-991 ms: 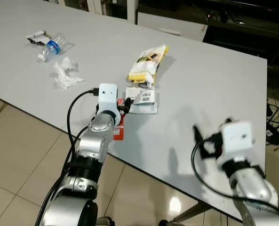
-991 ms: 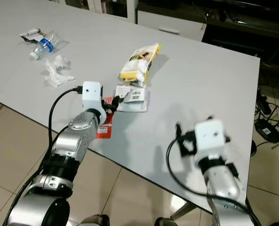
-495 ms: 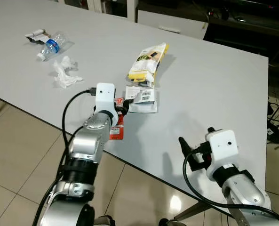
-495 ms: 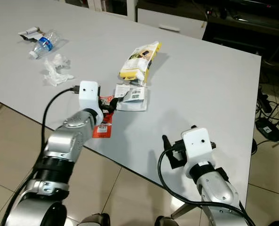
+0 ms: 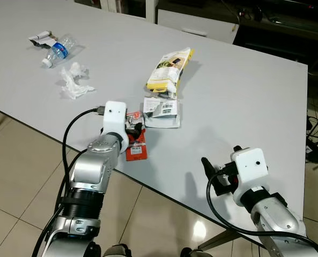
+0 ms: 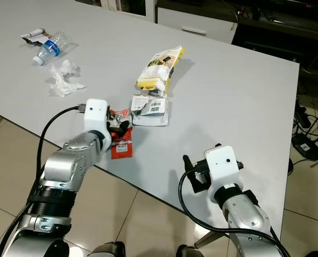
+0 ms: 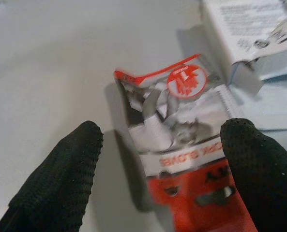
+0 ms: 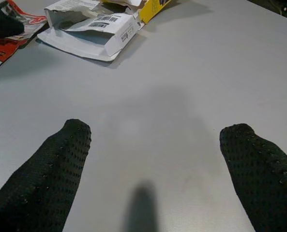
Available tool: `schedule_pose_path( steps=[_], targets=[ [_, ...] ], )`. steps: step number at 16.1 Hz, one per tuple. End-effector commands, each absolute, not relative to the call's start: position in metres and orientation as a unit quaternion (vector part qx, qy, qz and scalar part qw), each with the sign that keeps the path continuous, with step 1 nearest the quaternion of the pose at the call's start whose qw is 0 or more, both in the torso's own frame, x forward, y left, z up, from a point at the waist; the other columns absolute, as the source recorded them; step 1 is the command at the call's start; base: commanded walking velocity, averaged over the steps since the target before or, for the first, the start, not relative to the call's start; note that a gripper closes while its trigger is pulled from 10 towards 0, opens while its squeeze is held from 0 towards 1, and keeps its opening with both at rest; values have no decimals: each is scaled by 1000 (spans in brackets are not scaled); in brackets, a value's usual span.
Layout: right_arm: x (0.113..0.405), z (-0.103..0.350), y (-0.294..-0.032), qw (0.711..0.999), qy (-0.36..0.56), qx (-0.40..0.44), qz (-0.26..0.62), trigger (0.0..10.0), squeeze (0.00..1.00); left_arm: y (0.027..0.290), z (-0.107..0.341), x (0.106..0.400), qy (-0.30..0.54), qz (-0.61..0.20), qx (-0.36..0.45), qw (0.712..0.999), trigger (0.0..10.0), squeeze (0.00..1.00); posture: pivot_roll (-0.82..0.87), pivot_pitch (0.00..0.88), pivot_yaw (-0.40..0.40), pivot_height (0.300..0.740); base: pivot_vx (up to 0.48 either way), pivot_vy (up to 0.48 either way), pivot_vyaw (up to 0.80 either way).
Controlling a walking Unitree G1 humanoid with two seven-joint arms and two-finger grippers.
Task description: Picking trash to rubbish bin
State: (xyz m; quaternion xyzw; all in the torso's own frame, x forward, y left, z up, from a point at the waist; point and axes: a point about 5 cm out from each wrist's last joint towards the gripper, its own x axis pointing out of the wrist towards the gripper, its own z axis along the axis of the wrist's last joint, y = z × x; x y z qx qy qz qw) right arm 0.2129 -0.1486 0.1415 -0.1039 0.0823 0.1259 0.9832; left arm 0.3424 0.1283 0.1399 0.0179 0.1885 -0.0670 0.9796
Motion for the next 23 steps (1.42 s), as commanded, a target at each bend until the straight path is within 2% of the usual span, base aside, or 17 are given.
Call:
schedule_pose_path(
  steps=[1, 6, 8, 9, 10, 15, 21, 22, 23],
  targets=[
    [212, 137, -147, 981, 95, -101, 134, 10000, 0, 125, 128, 338, 212, -80, 24, 974, 10000, 0, 113, 156, -18, 740, 0, 0, 0],
    [212, 138, -148, 982, 94, -103, 129, 10000, 0, 121, 101, 333, 261, -112, -2, 959, 10000, 0, 94, 145, -12, 740, 0, 0, 0],
    [212, 139, -149, 982, 91, -105, 126, 10000, 0, 121, 85, 334, 285, -123, -10, 950, 8863, 0, 90, 142, -11, 740, 0, 0, 0],
    [212, 140, -149, 982, 90, -105, 126, 10000, 0, 120, 82, 334, 290, -127, -12, 948, 8980, 0, 84, 139, -11, 740, 0, 0, 0],
    [212, 140, -149, 983, 89, -105, 125, 10000, 0, 119, 77, 335, 294, -131, -12, 947, 10000, 0, 79, 137, -11, 740, 0, 0, 0],
    [209, 141, -150, 983, 90, -107, 121, 10000, 0, 113, 62, 337, 296, -137, -2, 945, 10000, 0, 58, 138, -11, 740, 0, 0, 0],
    [209, 141, -149, 983, 89, -105, 119, 10000, 0, 98, 68, 347, 269, -152, 8, 951, 10000, 0, 51, 141, -3, 740, 0, 0, 0],
    [209, 141, -148, 983, 89, -105, 119, 10000, 0, 97, 67, 348, 266, -155, 9, 951, 9176, 0, 49, 142, -2, 740, 0, 0, 0],
    [209, 141, -149, 983, 89, -105, 118, 10000, 0, 96, 67, 348, 264, -159, 7, 951, 1608, 0, 49, 142, -2, 740, 0, 0, 0]
  ],
)
